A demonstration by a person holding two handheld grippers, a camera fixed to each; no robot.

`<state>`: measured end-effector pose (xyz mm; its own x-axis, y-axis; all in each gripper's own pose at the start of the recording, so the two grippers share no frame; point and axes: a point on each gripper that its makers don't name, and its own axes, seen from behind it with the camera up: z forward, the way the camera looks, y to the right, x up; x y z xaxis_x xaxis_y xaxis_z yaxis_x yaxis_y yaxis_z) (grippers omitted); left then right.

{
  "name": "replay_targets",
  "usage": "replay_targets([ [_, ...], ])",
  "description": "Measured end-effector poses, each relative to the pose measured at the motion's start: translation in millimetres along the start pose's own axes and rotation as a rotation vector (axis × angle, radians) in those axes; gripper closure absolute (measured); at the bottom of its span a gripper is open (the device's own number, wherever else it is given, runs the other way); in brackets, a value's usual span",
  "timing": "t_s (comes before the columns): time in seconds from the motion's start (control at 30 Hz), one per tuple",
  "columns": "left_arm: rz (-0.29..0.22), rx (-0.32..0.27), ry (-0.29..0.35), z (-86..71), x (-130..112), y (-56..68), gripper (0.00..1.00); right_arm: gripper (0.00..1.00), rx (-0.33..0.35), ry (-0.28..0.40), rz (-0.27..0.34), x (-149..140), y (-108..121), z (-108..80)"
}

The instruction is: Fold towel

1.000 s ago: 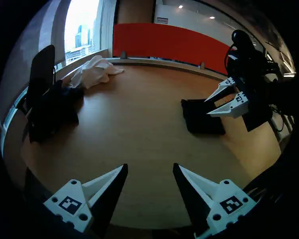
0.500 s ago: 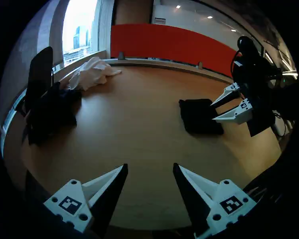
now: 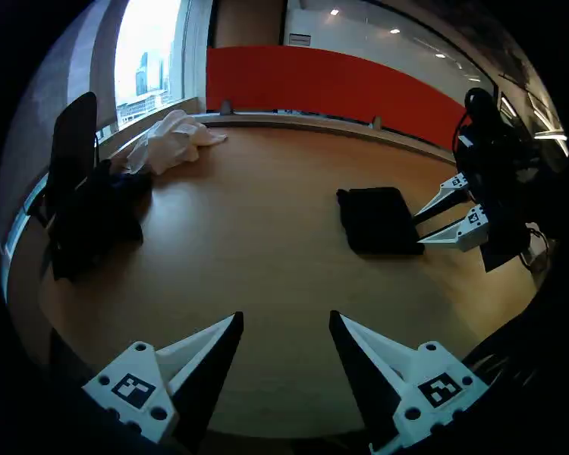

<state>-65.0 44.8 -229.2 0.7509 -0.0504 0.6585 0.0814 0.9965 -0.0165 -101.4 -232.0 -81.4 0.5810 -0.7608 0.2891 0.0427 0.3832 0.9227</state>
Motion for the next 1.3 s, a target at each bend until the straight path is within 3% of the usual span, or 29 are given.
replay_targets([
  [0.53, 0.008, -0.010, -0.002, -0.5, -0.2, 0.5, 0.17, 0.35, -0.029, -0.044, 0.050, -26.4, -2.6, -1.2],
  [0.7, 0.005, -0.016, -0.001, 0.3, -0.1, 1.5, 0.17, 0.43, -0.033, -0.061, 0.076, -34.6, -5.2, -0.4],
  [0.93, 0.006, -0.017, -0.003, 2.1, 0.0, 1.8, 0.17, 0.61, -0.035, -0.063, 0.115, -37.7, -9.2, 0.9],
  [1.3, 0.009, -0.022, -0.005, 4.2, 1.1, 4.5, 0.17, 0.71, -0.063, -0.059, 0.177, -41.0, -8.4, 5.5],
])
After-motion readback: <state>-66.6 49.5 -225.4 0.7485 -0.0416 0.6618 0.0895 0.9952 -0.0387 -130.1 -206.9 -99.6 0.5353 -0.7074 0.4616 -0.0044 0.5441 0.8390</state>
